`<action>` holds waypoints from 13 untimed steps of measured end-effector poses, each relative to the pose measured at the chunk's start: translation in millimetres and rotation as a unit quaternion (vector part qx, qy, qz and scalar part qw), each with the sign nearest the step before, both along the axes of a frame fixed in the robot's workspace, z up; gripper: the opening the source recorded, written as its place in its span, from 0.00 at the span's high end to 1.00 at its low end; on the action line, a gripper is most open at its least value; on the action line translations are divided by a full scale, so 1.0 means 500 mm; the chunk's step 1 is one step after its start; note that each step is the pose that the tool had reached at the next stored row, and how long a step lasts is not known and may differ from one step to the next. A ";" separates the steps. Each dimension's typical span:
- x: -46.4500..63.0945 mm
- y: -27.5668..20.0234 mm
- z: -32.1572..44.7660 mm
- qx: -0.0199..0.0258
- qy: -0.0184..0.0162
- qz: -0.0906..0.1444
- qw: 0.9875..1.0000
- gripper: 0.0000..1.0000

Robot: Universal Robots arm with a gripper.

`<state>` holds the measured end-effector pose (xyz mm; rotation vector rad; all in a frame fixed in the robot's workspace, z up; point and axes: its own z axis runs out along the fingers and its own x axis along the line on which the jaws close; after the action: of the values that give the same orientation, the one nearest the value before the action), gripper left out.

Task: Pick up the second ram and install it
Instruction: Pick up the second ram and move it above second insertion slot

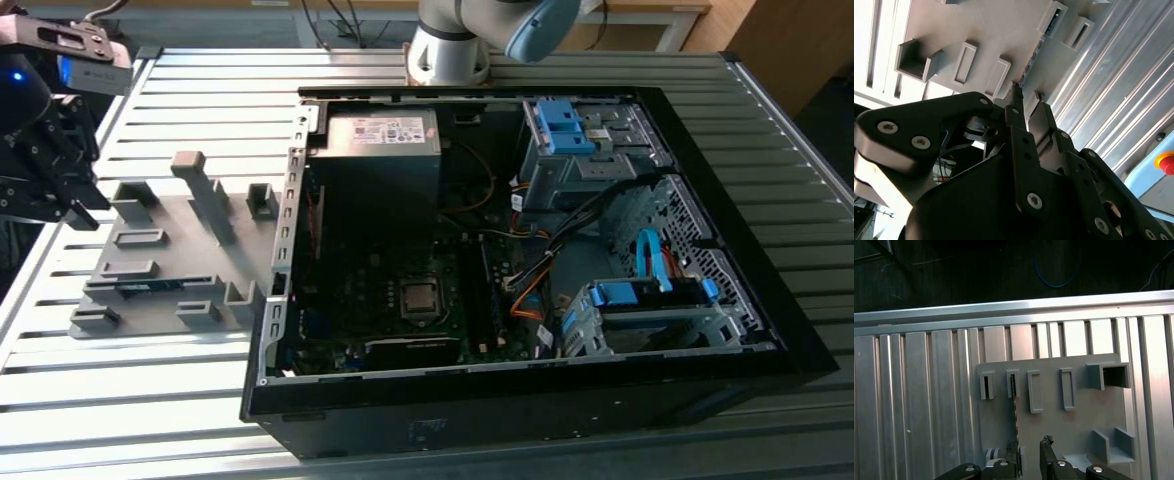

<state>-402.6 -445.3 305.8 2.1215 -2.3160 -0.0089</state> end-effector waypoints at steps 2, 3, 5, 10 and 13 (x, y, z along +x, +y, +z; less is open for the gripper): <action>0.000 0.0000 -0.002 0.000 0.000 0.000 1.000 0.67; 0.000 -0.0004 -0.003 0.000 0.000 0.000 1.000 0.67; 0.000 -0.0022 -0.004 0.000 0.000 0.000 1.000 0.67; 0.000 -0.0027 -0.007 0.000 0.000 0.000 1.000 0.67; 0.000 -0.0027 -0.012 0.002 0.000 0.000 1.000 0.67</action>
<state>-402.5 -446.6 299.9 2.1234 -2.3180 -0.0137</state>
